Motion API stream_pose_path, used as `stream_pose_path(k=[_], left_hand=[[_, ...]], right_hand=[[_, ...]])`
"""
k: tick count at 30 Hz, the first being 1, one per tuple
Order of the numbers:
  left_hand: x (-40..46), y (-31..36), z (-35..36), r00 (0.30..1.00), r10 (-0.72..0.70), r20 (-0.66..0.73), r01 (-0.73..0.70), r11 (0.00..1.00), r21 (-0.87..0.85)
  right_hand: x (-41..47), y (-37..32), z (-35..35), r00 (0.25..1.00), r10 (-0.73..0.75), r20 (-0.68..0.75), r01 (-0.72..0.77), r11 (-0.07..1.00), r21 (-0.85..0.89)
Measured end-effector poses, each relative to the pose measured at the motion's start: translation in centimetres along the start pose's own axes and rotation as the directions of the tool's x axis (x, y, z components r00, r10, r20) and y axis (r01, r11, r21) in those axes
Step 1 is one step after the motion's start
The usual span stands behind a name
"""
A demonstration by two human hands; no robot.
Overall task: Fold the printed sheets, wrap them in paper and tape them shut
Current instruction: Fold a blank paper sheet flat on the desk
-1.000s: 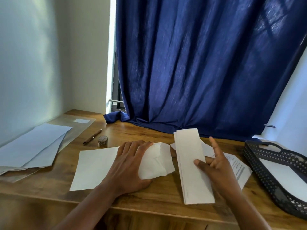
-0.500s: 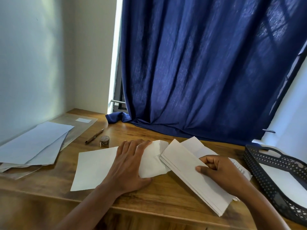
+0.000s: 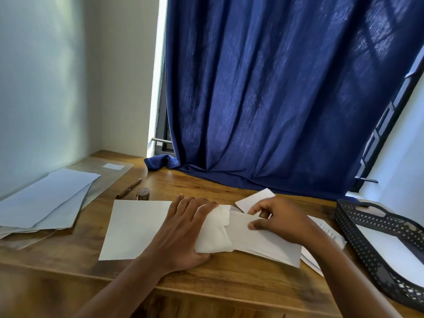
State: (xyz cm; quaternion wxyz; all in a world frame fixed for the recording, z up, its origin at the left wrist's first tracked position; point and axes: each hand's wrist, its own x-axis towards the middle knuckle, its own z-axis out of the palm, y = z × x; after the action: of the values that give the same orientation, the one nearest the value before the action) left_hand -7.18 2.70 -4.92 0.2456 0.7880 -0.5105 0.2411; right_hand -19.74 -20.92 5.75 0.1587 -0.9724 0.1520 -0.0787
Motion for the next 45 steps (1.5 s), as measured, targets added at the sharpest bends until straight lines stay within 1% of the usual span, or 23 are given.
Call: stream_pose_path(k=[3,8,12,14,15,16,18,19,22,23,25,26,27,29,32,37,42,45], left_hand=[[0.0,0.1,-0.1,1.0,0.025,-0.001,-0.025,1.0,-0.007],[0.1,-0.1,0.1,0.999,0.032,0.004,-0.032,0.999,-0.007],[0.0,-0.2,0.3,1.0,0.024,-0.01,-0.024,1.0,-0.012],[0.0,-0.2,0.3,1.0,0.006,-0.006,-0.006,1.0,-0.005],[0.0,-0.3,0.3,1.0,-0.005,-0.006,0.005,1.0,-0.002],[0.0,-0.3,0.3,1.0,-0.015,-0.01,0.014,1.0,-0.004],[0.0,-0.4,0.3,0.999,-0.026,-0.02,0.026,1.0,-0.007],[0.0,-0.4,0.3,0.999,-0.03,-0.022,0.03,1.0,-0.004],[0.1,-0.4,0.3,0.999,-0.047,-0.024,0.047,0.999,-0.002],[0.1,-0.5,0.4,0.998,-0.053,-0.023,0.053,0.999,-0.006],[0.1,-0.5,0.4,0.998,-0.057,-0.017,0.057,0.998,-0.014],[0.1,-0.5,0.4,0.998,-0.056,-0.013,0.056,0.998,-0.016],[0.1,-0.4,0.4,0.998,-0.055,-0.009,0.055,0.998,-0.018],[0.1,-0.4,0.3,0.999,-0.051,-0.002,0.051,0.998,-0.022],[0.0,-0.3,0.3,0.999,-0.046,0.009,0.046,0.999,-0.015],[0.0,-0.4,0.3,0.998,-0.052,0.021,0.052,0.999,-0.008],[0.0,-0.5,0.4,0.997,-0.07,0.028,0.07,0.998,0.009],[0.0,-0.5,0.5,0.997,-0.068,0.039,0.068,0.998,-0.008]], right_hand=[[0.7,-2.0,0.3,0.997,-0.014,-0.07,0.014,1.0,-0.001],[1.4,-4.5,2.2,0.982,-0.096,-0.162,0.082,0.992,-0.093],[1.4,-4.5,3.9,0.963,-0.156,-0.221,0.123,0.98,-0.155],[0.9,-3.7,4.2,0.949,-0.164,-0.27,0.121,0.978,-0.169],[0.5,-3.1,4.2,0.944,-0.138,-0.299,0.1,0.985,-0.138],[0.0,-2.5,4.1,0.942,-0.092,-0.324,0.073,0.995,-0.07],[-0.9,-0.7,3.9,0.94,0.044,-0.339,0.001,0.991,0.133],[-1.4,0.2,3.8,0.943,0.116,-0.311,-0.043,0.972,0.232],[-2.7,2.4,3.5,0.961,0.249,-0.123,-0.18,0.895,0.408],[-3.1,2.8,3.4,0.963,0.266,-0.047,-0.214,0.857,0.469],[-3.8,3.0,3.4,0.962,0.261,0.08,-0.253,0.739,0.624],[-4.0,3.0,3.5,0.965,0.242,0.098,-0.244,0.701,0.67],[-4.1,3.0,3.7,0.97,0.228,0.088,-0.225,0.688,0.69],[-3.8,2.5,4.4,0.976,0.212,0.056,-0.191,0.692,0.697],[-2.5,1.0,5.4,0.984,0.179,0.02,-0.146,0.731,0.667],[-0.5,-2.2,7.2,0.994,0.096,0.043,-0.101,0.758,0.645],[0.3,-3.6,8.6,0.997,0.051,-0.059,-0.012,0.843,0.538],[0.6,-3.7,8.9,0.998,0.028,-0.049,-0.002,0.888,0.459]])
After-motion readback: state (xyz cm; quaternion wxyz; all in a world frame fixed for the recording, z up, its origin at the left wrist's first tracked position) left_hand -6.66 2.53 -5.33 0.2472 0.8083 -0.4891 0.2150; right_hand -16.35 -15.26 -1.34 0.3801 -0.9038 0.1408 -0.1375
